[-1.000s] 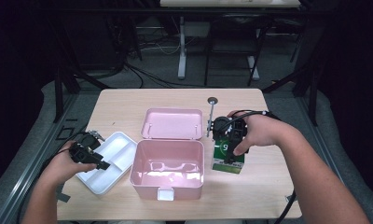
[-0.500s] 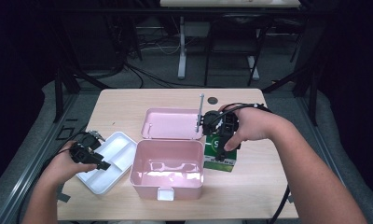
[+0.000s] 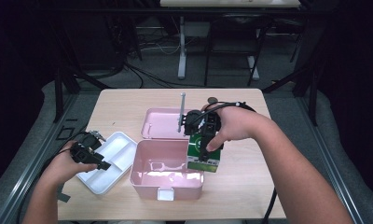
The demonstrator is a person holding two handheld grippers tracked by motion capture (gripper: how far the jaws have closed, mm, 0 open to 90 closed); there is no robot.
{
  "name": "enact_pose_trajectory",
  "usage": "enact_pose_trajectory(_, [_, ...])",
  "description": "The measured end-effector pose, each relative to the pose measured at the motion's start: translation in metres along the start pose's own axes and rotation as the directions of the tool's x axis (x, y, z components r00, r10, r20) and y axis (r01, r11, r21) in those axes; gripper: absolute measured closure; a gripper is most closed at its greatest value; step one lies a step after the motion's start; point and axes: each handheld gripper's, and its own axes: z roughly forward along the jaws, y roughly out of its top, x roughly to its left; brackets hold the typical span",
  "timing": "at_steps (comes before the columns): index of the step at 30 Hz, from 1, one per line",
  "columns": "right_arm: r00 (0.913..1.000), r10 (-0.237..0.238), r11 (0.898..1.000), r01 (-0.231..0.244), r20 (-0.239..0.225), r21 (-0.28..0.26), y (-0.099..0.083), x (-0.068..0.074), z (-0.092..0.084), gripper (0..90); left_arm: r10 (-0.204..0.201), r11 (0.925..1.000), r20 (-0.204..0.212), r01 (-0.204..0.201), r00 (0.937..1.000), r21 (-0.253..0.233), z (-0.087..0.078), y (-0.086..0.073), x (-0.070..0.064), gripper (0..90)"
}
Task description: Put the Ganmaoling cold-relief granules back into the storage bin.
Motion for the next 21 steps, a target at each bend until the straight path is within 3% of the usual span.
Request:
enact_pose_trajectory(10, [0.9993, -0.036, 0.999, 0.036, 0.005, 0.007, 0.027, 0.008, 0.007, 16.9, 0.003, 1.0, 0.0, -0.003, 1.0, 0.002, 0.001, 0.001, -0.001, 49.7])
enact_pose_trajectory(16, [0.9989, -0.045, 0.999, 0.045, 0.014, 0.012, 0.034, 0.008, 0.013, 16.9, 0.002, 1.0, 0.001, -0.002, 1.0, 0.0, 0.002, 0.0, 0.0, 50.0])
enact_pose_trajectory(21, [0.9988, -0.049, 0.999, 0.049, -0.006, 0.013, 0.036, 0.006, 0.021, 16.9, 0.004, 1.0, 0.004, -0.004, 1.0, 0.006, 0.003, 0.001, -0.001, 50.2])
